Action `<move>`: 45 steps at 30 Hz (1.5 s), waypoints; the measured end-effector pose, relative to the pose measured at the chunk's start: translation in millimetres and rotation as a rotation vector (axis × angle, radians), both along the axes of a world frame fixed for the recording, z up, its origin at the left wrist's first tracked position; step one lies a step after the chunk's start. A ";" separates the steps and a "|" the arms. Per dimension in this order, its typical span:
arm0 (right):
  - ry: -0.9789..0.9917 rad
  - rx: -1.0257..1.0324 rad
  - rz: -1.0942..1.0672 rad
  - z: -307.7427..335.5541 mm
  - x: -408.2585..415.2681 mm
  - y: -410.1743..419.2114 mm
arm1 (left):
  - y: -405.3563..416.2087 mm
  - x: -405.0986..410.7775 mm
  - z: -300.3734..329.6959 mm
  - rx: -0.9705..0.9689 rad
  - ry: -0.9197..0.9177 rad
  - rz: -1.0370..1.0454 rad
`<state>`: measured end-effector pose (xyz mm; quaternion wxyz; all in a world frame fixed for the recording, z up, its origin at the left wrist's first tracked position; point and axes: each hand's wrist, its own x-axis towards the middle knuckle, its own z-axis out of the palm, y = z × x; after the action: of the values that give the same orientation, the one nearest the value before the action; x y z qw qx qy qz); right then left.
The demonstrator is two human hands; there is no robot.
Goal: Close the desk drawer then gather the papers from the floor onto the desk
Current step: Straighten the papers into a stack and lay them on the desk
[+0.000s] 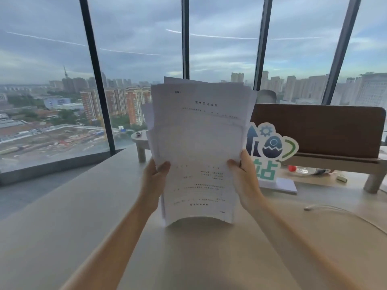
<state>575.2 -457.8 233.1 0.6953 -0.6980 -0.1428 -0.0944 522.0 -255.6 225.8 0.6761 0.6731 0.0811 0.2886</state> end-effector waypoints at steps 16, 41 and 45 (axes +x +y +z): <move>-0.026 0.036 0.049 8.4 3.6 -8.2 | -17.2 -13.8 11.9 0.003 -0.036 -0.025; -0.092 0.045 0.058 -0.1 -6.1 -22.5 | -8.2 -36.1 -0.3 0.099 -0.010 -0.128; -0.041 0.000 0.054 -20.7 -1.6 -24.7 | -9.7 -29.0 -11.6 0.112 0.068 -0.149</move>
<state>573.6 -482.5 212.4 0.6944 -0.6919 -0.1760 -0.0899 493.0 -265.3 214.1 0.6538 0.7234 0.0377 0.2188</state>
